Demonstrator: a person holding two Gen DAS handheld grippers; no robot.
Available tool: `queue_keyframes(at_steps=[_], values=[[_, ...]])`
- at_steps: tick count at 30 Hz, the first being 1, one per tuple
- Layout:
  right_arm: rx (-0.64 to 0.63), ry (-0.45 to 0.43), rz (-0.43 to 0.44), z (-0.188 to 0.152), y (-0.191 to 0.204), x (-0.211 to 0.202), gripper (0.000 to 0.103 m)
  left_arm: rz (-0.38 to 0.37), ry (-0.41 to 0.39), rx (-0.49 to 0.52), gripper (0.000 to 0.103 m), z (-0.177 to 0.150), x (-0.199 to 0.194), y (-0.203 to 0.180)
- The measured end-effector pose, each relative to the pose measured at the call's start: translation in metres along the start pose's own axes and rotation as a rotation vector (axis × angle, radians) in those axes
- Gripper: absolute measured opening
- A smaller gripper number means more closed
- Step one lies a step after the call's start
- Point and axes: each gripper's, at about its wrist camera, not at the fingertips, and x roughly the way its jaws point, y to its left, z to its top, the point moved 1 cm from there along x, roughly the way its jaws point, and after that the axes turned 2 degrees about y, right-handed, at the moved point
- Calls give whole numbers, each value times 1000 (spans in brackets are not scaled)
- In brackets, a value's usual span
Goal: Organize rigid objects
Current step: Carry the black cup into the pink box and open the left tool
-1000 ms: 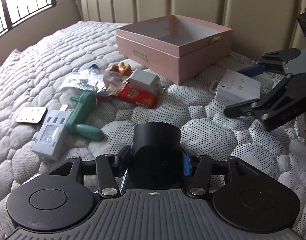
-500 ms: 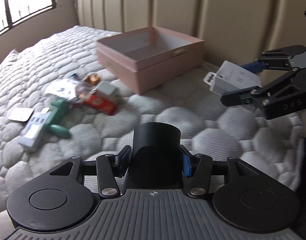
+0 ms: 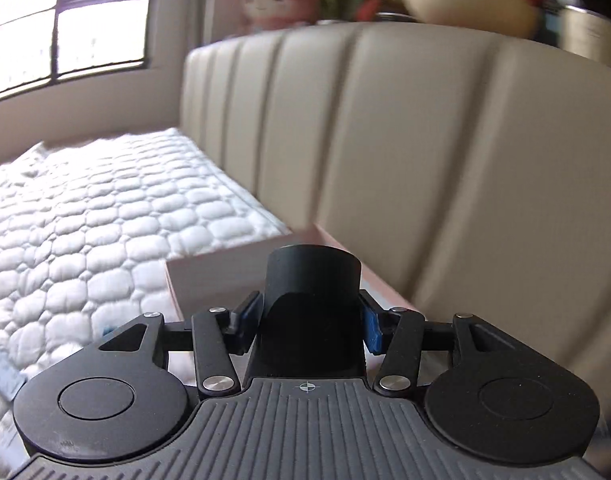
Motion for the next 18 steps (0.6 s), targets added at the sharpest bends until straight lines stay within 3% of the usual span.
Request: queue_keyframes(at_steps=[2,6,8,13,18], values=[[1,0,-3,-1,-1,2,70,35,11,-52,55,7,32,4],[-16,-4,-16,-5,1,6,70,88,163,-81,55,-6,89,8],[-29,-1,-35,-6,3,9,70,116,196,-106,53,-15,100,12],[-44,-4,-52,0,4,13,70,37,119,-150,53,-19,77,20],[-22,17,-51,13,6,26,69,-18,-20,-128,53,-31,11,38]])
